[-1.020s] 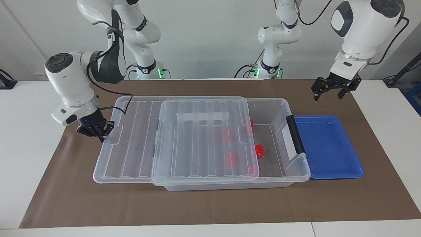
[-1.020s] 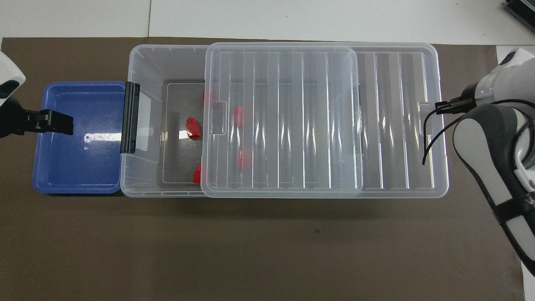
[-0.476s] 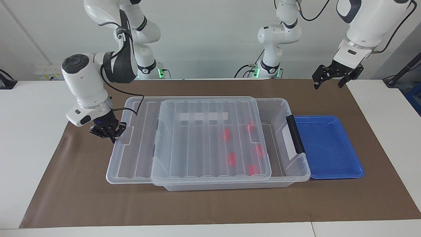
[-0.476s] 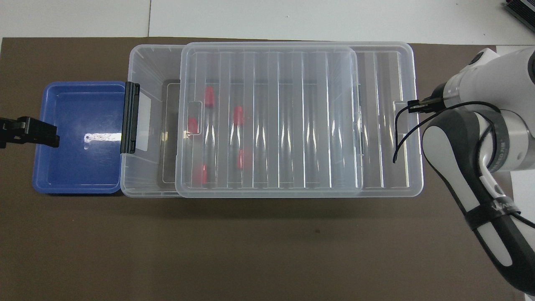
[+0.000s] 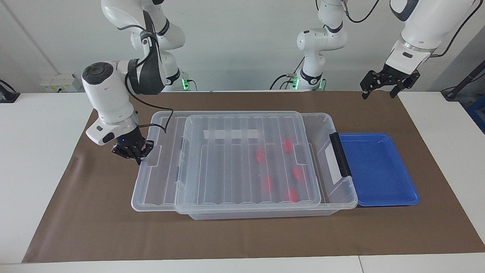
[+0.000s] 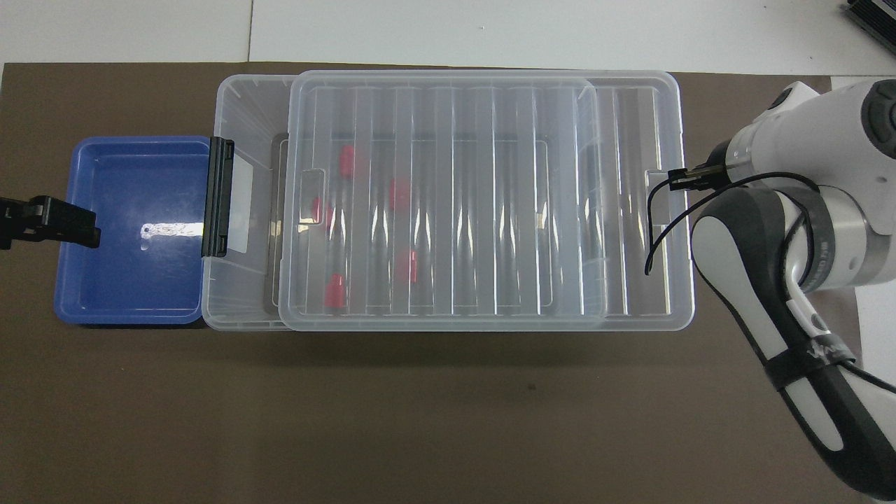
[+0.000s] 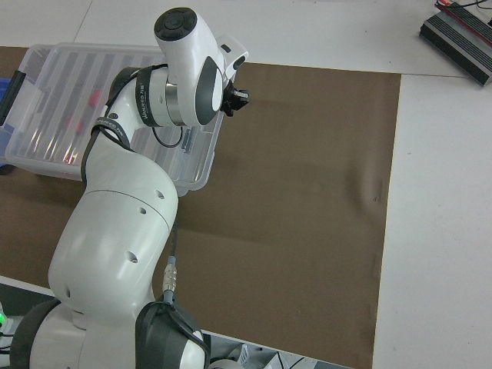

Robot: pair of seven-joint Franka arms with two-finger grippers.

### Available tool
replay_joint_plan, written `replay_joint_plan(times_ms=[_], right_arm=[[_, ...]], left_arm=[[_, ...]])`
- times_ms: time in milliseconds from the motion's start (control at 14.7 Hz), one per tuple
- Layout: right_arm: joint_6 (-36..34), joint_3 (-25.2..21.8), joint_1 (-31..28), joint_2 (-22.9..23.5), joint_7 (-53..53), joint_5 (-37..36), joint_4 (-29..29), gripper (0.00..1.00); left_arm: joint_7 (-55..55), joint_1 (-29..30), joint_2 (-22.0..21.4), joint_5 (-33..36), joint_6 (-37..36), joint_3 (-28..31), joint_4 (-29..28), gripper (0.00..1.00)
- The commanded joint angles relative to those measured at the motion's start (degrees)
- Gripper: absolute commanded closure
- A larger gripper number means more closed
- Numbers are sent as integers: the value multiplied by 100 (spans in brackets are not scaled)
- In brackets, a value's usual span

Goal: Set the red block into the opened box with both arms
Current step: 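Slide the lid fully closed with the right gripper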

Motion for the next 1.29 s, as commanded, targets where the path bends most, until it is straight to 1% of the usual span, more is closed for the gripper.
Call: replay_joint_plan(times_ms=[0,136,544,748,952,1224], right_arm=[[156,0,182,-17,195,149,-86,100],[156,0,235,-17,196,281,-78,100],[130,0,419,-26,196,290,-104,100],[130,53,428,-35,178,299,-121,100],[130,79,428,-44,161,623,-130,100],[113,79,420,-70,117,624,-192,100]], left_arm=[[100,28,42,-89,-133,12,95,0],[100,28,42,-89,-115,12,95,0],[91,28,34,-89,-106,12,60,0],[91,28,34,-89,-115,12,60,0],[91,28,34,-89,-98,12,60,0],[91,28,42,-80,60,12,60,0]])
